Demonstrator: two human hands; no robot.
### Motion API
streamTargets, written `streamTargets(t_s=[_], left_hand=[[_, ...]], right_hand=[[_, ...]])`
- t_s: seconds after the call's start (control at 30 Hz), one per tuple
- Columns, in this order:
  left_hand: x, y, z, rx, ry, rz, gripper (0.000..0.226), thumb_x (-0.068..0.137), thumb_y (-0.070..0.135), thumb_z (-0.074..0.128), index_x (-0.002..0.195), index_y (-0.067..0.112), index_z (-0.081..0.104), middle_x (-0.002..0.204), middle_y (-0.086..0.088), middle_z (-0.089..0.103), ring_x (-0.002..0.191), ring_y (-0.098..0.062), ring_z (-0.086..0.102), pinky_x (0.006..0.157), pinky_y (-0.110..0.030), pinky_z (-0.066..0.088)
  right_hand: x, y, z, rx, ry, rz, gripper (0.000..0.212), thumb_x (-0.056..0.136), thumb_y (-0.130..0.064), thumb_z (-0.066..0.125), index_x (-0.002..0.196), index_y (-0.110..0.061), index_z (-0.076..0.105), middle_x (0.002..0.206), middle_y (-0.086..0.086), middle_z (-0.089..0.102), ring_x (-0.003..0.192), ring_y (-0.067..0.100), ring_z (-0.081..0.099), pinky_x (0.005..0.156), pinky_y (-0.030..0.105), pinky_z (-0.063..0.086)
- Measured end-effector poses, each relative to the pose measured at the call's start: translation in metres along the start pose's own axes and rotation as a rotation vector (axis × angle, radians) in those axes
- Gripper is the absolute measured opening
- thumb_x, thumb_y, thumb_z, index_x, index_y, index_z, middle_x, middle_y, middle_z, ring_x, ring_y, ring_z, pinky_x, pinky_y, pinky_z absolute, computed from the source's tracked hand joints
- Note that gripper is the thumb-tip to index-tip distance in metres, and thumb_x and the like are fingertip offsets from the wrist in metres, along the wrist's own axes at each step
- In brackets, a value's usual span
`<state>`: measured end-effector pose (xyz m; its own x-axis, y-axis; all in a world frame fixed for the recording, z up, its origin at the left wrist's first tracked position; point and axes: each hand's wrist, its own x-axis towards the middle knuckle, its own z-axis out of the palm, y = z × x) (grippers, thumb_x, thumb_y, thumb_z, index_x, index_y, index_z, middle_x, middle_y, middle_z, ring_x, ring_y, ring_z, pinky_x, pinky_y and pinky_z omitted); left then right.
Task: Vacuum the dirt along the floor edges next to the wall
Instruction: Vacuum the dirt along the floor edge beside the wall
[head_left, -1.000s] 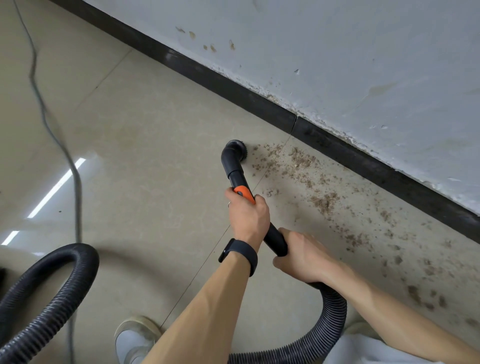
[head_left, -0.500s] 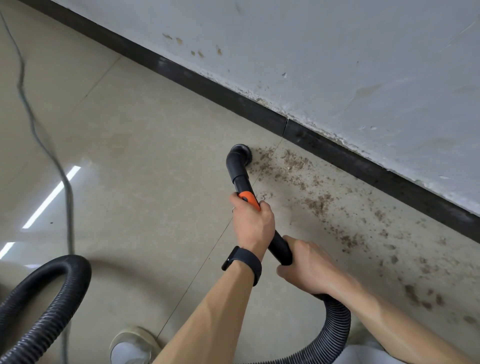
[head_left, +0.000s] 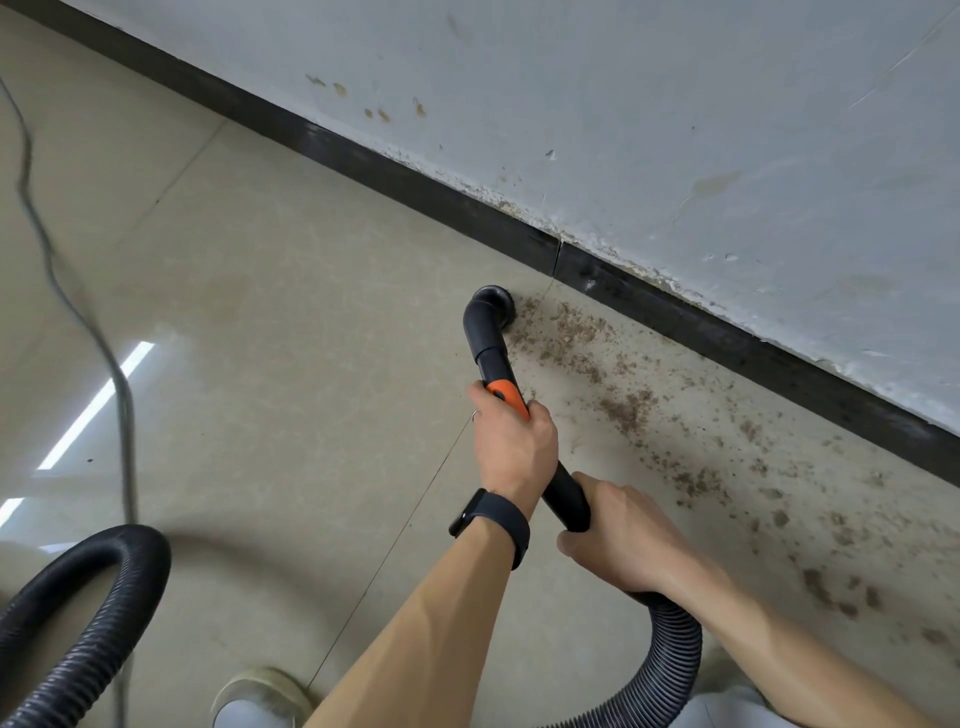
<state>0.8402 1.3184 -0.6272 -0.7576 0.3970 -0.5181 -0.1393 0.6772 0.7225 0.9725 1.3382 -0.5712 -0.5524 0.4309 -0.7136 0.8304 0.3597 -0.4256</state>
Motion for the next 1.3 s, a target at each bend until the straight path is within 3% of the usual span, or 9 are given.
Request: streamTargets(t_s=[0.1,0.23,0.43,0.6,0.7,0.97,1.07,1.17,1.3], left_hand=[[0.0,0.005,0.002,0.02,-0.013,0.008,0.042,0.085,0.022,0.051,0.12,0.024,0.027,0.086,-0.016,0.06,0.064,-0.032,0.062,0.051,-0.044,0.053],[0.006,0.007,0.007,0.151,-0.018,0.033,0.043,0.091,0.016,0.049,0.129,0.012,0.029,0.081,-0.008,0.054,0.055,-0.021,0.049,0.046,-0.027,0.036],[0.003,0.014,0.011,0.055,-0.022,0.011,0.039,0.086,0.019,0.051,0.115,0.025,0.026,0.081,-0.011,0.057,0.061,-0.029,0.059,0.049,-0.039,0.051],[0.008,0.019,0.019,0.094,-0.029,-0.005,0.04,0.087,0.016,0.05,0.121,0.019,0.029,0.078,-0.01,0.054,0.059,-0.028,0.055,0.047,-0.035,0.043],[0.009,0.021,0.022,0.204,-0.088,0.036,0.036,0.088,0.018,0.049,0.121,0.008,0.036,0.084,-0.022,0.05,0.071,-0.041,0.058,0.052,-0.032,0.04],[0.003,0.033,0.031,0.277,-0.069,0.09,0.035,0.092,0.011,0.048,0.123,0.004,0.034,0.076,-0.002,0.048,0.055,-0.017,0.044,0.045,-0.024,0.031],[-0.001,0.04,0.033,0.164,-0.053,0.052,0.043,0.091,0.015,0.05,0.128,0.01,0.029,0.083,-0.011,0.058,0.06,-0.022,0.055,0.045,-0.026,0.036],[-0.001,0.042,0.031,0.098,-0.06,0.025,0.042,0.089,0.014,0.051,0.126,0.01,0.03,0.08,-0.009,0.055,0.059,-0.022,0.052,0.046,-0.028,0.037],[0.002,0.044,0.013,0.064,-0.071,0.005,0.036,0.09,0.018,0.05,0.12,0.016,0.03,0.085,-0.013,0.059,0.066,-0.029,0.06,0.057,-0.043,0.055]], right_hand=[[0.001,0.001,-0.003,0.007,0.006,0.01,0.02,0.082,-0.029,0.062,0.083,-0.028,0.043,0.074,-0.002,0.06,0.065,0.019,0.055,0.055,0.031,0.036],[0.004,0.001,-0.007,0.018,0.012,0.015,0.019,0.082,-0.029,0.063,0.083,-0.027,0.044,0.073,-0.001,0.059,0.064,0.018,0.054,0.055,0.033,0.037],[0.004,0.006,-0.011,0.015,0.016,0.018,0.019,0.083,-0.03,0.063,0.083,-0.027,0.044,0.074,-0.001,0.06,0.063,0.018,0.054,0.055,0.032,0.037],[0.005,0.01,-0.015,0.028,0.027,0.016,0.02,0.084,-0.029,0.063,0.083,-0.026,0.044,0.075,0.0,0.06,0.064,0.019,0.056,0.056,0.033,0.038],[0.005,0.013,-0.016,0.043,0.039,0.017,0.02,0.084,-0.028,0.063,0.083,-0.025,0.044,0.074,0.0,0.059,0.063,0.019,0.054,0.055,0.032,0.036],[0.009,0.024,-0.022,0.065,0.052,0.042,0.019,0.081,-0.027,0.062,0.082,-0.024,0.043,0.07,-0.001,0.056,0.059,0.018,0.049,0.055,0.032,0.034],[0.01,0.029,-0.022,0.077,0.065,0.051,0.018,0.08,-0.026,0.062,0.081,-0.023,0.044,0.068,-0.001,0.054,0.058,0.018,0.047,0.055,0.031,0.034],[0.01,0.028,-0.023,0.063,0.067,0.045,0.017,0.08,-0.025,0.062,0.082,-0.022,0.044,0.068,-0.001,0.054,0.057,0.018,0.048,0.055,0.031,0.034],[0.016,0.015,-0.025,0.027,0.048,0.015,0.016,0.082,-0.027,0.062,0.086,-0.022,0.048,0.071,-0.001,0.058,0.059,0.019,0.053,0.053,0.032,0.036]])
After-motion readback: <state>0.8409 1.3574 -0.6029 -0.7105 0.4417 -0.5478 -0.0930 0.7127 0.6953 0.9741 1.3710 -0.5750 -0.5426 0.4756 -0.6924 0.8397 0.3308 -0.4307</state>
